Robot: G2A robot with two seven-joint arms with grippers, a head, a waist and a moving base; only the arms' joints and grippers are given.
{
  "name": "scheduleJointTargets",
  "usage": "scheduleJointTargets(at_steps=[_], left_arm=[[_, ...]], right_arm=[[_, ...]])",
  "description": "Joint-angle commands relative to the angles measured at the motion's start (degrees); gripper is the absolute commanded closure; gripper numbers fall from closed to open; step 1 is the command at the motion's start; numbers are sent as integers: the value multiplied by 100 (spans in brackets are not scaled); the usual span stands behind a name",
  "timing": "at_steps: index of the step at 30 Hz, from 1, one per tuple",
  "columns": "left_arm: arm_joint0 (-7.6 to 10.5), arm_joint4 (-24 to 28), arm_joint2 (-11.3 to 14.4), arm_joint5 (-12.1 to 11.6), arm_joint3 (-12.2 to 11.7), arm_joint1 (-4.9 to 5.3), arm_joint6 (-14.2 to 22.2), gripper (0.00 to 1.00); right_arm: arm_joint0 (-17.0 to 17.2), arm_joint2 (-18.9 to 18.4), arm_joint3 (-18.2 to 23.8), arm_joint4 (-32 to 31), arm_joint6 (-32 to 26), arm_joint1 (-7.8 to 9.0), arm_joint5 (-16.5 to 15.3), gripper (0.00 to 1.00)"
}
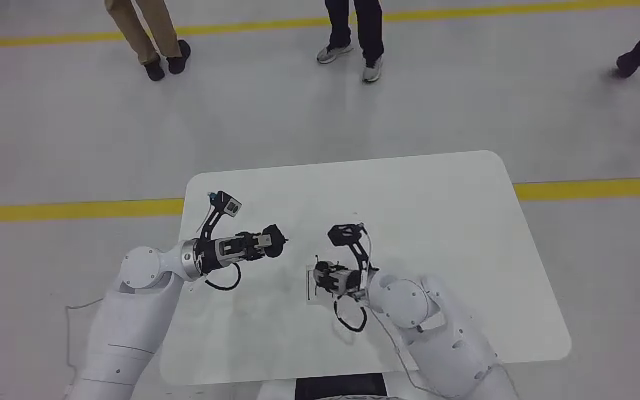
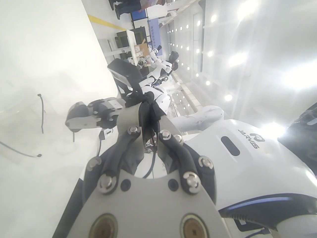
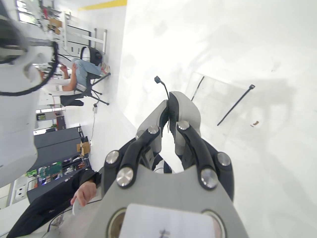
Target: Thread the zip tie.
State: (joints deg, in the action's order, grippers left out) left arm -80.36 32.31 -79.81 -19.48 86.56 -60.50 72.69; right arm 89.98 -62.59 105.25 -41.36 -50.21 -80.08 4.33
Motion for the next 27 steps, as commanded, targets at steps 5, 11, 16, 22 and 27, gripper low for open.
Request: scheduleJointTargets(at_steps=[5,11,16,22,27], left_arm=[[0,0,0,0,0,0,0,100],[0,0,0,0,0,0,0,100],[0,0,0,0,0,0,0,100],[0,0,0,0,0,0,0,100],[0,0,0,0,0,0,0,100]], right_arm=[[38,-27,43,69,27,12,-124,100],[38,-27,43,69,27,12,-124,100],[136,-35,87,247,460,15,-235,100],[544,-112,300,417,1497,63,-760,100],[889,-74,369,527,2560,83,-1346,100]])
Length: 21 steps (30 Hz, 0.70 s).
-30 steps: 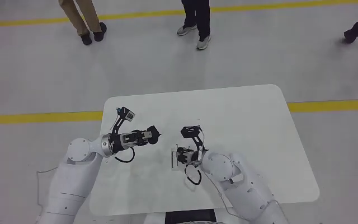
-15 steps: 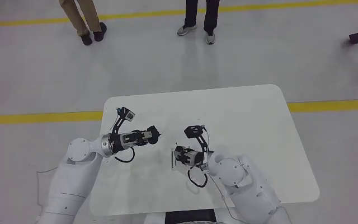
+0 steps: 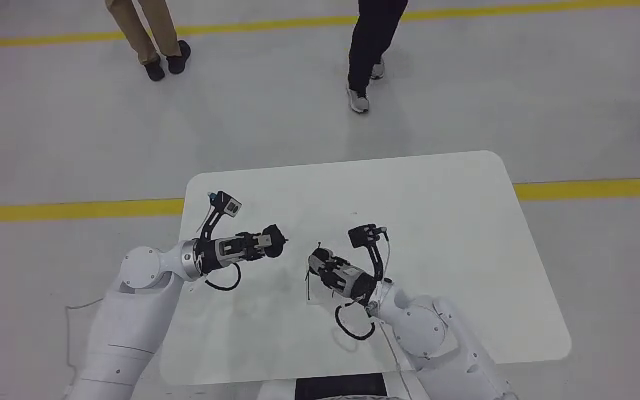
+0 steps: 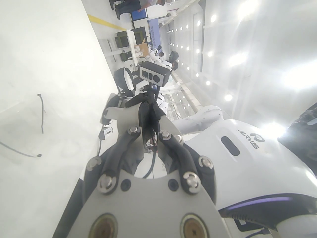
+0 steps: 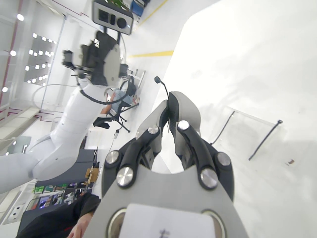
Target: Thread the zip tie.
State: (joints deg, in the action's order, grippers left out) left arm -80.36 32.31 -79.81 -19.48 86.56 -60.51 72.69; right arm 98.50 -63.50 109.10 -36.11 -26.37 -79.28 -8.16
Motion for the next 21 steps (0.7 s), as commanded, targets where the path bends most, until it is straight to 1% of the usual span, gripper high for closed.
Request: scheduleJointTargets(at_steps=[1,4,13,16,18,21], left_arm=[[0,0,0,0,0,0,0,100],[0,0,0,0,0,0,0,100],[0,0,0,0,0,0,0,100],[0,0,0,0,0,0,0,100],[0,0,0,0,0,0,0,100],[0,0,0,0,0,0,0,100]], right_arm=[[77,38,-34,4,433,4,-244,100],[103,117,-72,-117,913,5,-492,100],[103,117,-72,-117,913,5,-492,100],[140,181,-13,-300,1344,10,-635,100],[216,235,44,-617,1733,18,-704,100],[335,310,129,-1115,2306,27,-681,100]])
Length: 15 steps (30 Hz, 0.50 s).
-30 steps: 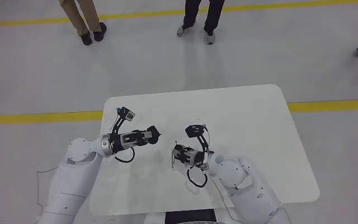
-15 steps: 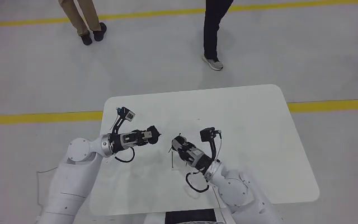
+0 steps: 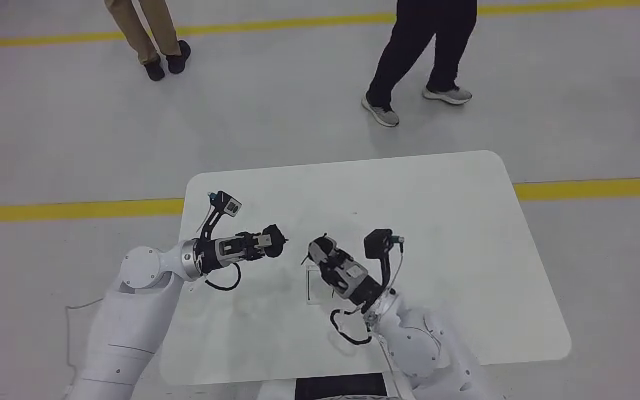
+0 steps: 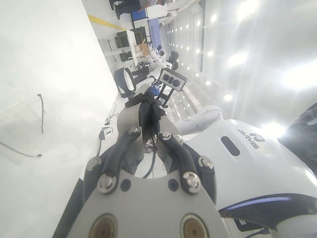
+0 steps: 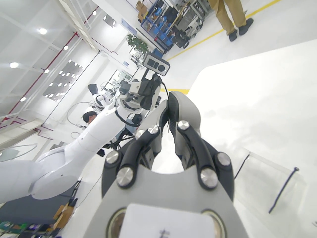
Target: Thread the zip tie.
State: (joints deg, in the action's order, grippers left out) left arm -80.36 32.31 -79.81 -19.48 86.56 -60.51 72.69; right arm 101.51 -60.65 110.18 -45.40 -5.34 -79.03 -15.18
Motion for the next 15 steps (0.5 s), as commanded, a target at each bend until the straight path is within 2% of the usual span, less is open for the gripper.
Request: scheduleJointTargets(at_steps=[1,5,13,15], left_arm=[[0,0,0,0,0,0,0,100],[0,0,0,0,0,0,0,100],[0,0,0,0,0,0,0,100],[-34,-120,65,47,18,-4,-222,100]], right_arm=[[68,59,46,-315,365,4,27,100],[120,167,57,-1053,1033,16,51,100],[101,162,56,-1086,1042,17,78,100],[64,185,53,-1349,1145,20,199,100]])
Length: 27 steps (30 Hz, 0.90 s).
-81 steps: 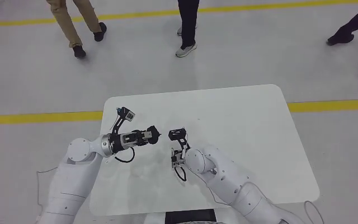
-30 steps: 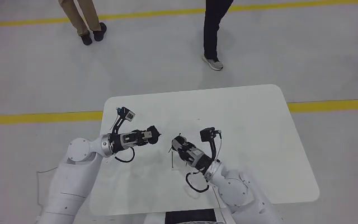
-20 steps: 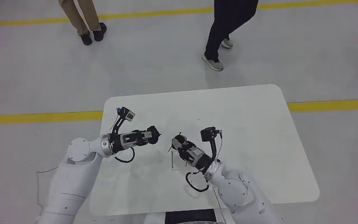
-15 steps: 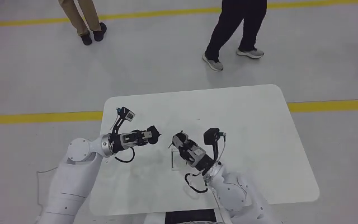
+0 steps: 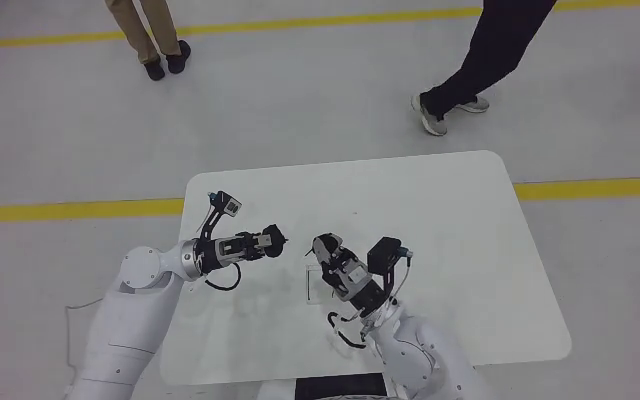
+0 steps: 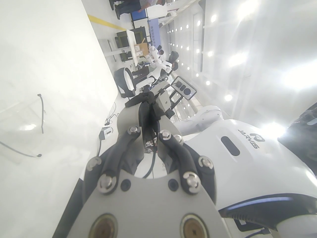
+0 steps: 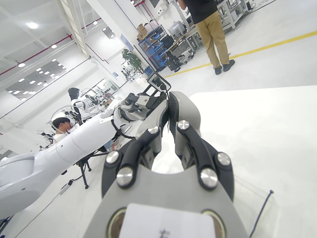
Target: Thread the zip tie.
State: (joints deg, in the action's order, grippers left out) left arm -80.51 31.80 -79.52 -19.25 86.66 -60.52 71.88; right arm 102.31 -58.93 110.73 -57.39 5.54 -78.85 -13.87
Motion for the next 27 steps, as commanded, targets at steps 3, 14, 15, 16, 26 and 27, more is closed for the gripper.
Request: scheduleJointTargets(at_steps=[3,14,15,16,26,27], left_arm=[[-61,-314,115,12,-10,2,-429,100],[-143,-628,312,19,-3,16,-1031,100],[-143,-628,312,19,-3,16,-1031,100],[-143,-628,312,19,-3,16,-1031,100],[-143,-628,312,19,-3,16,-1031,100],[-143,-628,312,19,-3,16,-1031,100]], right_arm=[[-9,118,-5,-562,298,0,316,100],[-87,414,-133,-1342,665,-31,1098,100],[-87,414,-133,-1342,665,-31,1098,100],[-87,414,-133,-1342,665,-31,1098,100],[-199,583,-195,-1690,666,-53,1386,100],[-228,639,-220,-1724,663,-64,1454,100]])
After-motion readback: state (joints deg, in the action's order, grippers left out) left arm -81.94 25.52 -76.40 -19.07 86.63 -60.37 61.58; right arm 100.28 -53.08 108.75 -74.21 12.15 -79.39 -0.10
